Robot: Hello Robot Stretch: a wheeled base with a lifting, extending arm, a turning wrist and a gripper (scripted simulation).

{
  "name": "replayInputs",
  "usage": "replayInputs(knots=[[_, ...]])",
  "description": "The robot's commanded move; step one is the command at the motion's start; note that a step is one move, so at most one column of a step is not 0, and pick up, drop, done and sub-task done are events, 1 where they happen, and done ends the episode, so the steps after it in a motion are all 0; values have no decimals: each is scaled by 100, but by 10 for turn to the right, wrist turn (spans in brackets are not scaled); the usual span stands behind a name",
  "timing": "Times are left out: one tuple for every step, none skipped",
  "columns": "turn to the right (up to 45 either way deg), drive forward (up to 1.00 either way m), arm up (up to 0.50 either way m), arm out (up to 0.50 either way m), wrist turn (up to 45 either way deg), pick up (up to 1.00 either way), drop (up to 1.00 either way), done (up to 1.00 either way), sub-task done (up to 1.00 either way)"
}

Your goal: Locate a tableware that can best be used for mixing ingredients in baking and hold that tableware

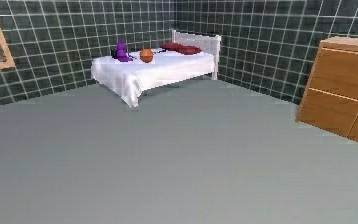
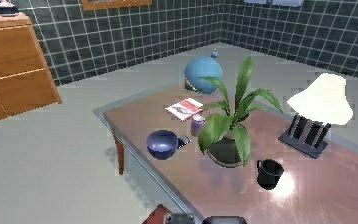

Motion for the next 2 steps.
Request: replayInputs(knots=[[0, 0, 0, 38, 0, 0, 0, 0, 0], [0, 0, 0, 0, 450, 0, 0, 0, 0]])
